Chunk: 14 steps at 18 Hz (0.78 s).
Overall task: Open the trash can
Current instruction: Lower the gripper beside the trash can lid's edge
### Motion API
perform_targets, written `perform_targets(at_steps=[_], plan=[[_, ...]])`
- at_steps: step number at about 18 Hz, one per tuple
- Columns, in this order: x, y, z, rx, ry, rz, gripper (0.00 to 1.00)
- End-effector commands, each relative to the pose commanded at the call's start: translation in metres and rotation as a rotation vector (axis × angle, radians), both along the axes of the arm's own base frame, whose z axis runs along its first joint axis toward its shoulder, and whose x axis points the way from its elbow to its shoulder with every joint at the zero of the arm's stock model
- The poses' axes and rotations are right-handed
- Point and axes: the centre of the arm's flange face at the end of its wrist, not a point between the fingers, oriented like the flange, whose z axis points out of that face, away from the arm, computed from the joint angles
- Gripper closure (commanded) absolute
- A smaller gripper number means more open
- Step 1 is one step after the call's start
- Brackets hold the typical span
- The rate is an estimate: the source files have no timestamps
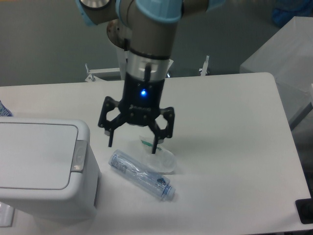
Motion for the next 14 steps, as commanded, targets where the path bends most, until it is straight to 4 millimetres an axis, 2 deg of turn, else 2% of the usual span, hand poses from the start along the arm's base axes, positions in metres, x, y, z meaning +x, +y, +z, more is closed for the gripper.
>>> perform_targets(at_steps=[8, 14], plan=[[0.011, 0.013, -0.008, 0.026, -0.062, 0.080, 0.00], [0.017, 0.022, -0.016, 0.022, -0.070, 0.075, 0.00]])
